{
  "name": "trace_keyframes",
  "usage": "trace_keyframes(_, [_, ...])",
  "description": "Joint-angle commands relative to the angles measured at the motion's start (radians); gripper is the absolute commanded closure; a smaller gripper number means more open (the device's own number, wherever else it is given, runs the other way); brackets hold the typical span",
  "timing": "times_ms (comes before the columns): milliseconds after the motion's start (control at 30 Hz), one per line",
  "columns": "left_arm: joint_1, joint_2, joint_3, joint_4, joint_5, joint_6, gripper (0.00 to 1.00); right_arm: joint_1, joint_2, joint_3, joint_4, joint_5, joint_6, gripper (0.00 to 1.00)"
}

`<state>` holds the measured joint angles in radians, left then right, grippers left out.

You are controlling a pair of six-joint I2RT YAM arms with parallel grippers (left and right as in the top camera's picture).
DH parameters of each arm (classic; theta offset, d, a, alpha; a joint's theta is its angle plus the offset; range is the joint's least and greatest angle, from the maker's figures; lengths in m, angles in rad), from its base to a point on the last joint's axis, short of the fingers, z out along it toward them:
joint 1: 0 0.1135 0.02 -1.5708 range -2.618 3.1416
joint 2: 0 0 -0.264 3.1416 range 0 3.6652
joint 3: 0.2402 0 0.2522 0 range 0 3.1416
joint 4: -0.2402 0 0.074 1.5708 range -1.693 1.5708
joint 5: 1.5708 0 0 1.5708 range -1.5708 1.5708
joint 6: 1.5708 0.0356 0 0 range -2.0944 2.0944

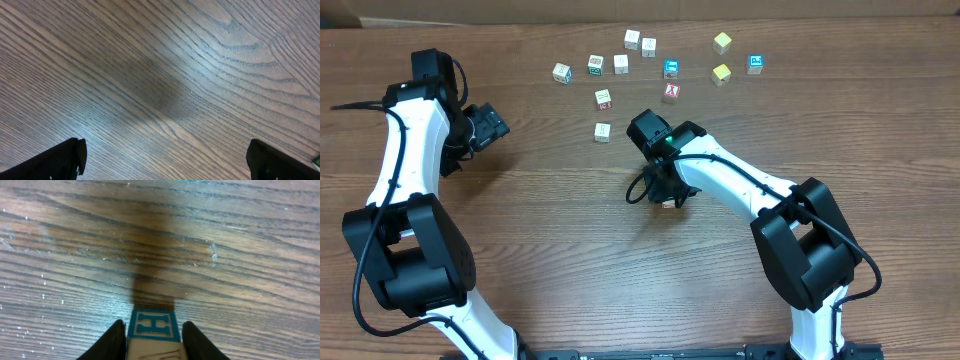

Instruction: Form a tower

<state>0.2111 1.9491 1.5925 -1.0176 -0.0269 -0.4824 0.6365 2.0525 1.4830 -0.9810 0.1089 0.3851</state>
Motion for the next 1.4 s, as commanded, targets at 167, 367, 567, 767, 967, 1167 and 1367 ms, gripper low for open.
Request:
trace_keyframes(167, [-0.002, 0.005, 0.014, 0.001, 0.001, 0.008, 0.00, 0.002, 0.007, 0.023, 0.003, 0.011, -0.002, 0.58])
trace_keyframes(367, [-0.004, 0.005, 0.014, 0.001, 0.001, 0.008, 0.00, 0.000, 0.007, 0.037, 0.026, 0.019, -0.098, 0.27])
trace_keyframes(567, [-0.004, 0.005, 0.014, 0.001, 0.001, 0.008, 0.00, -0.047, 0.007, 0.283, -0.104, 0.088, -0.106, 0.24])
trace_keyframes(767, [-0.002, 0.005, 0.014, 0.001, 0.001, 0.008, 0.00, -0.152, 0.007, 0.559, -0.185, 0.097, -0.106, 0.22])
trace_keyframes(967, [-0.002, 0.005, 0.014, 0.001, 0.001, 0.008, 0.00, -0.298, 0.023, 0.584, -0.174, 0.035, -0.127, 0.23])
trace_keyframes(1167, [-0.002, 0.005, 0.014, 0.001, 0.001, 0.008, 0.00, -0.343, 0.063, 0.517, -0.177, -0.078, -0.132, 0.23])
trace_keyframes(1367, [-0.002, 0.005, 0.014, 0.001, 0.001, 0.008, 0.00, -0.313, 0.089, 0.384, -0.130, -0.092, -0.132, 0.23])
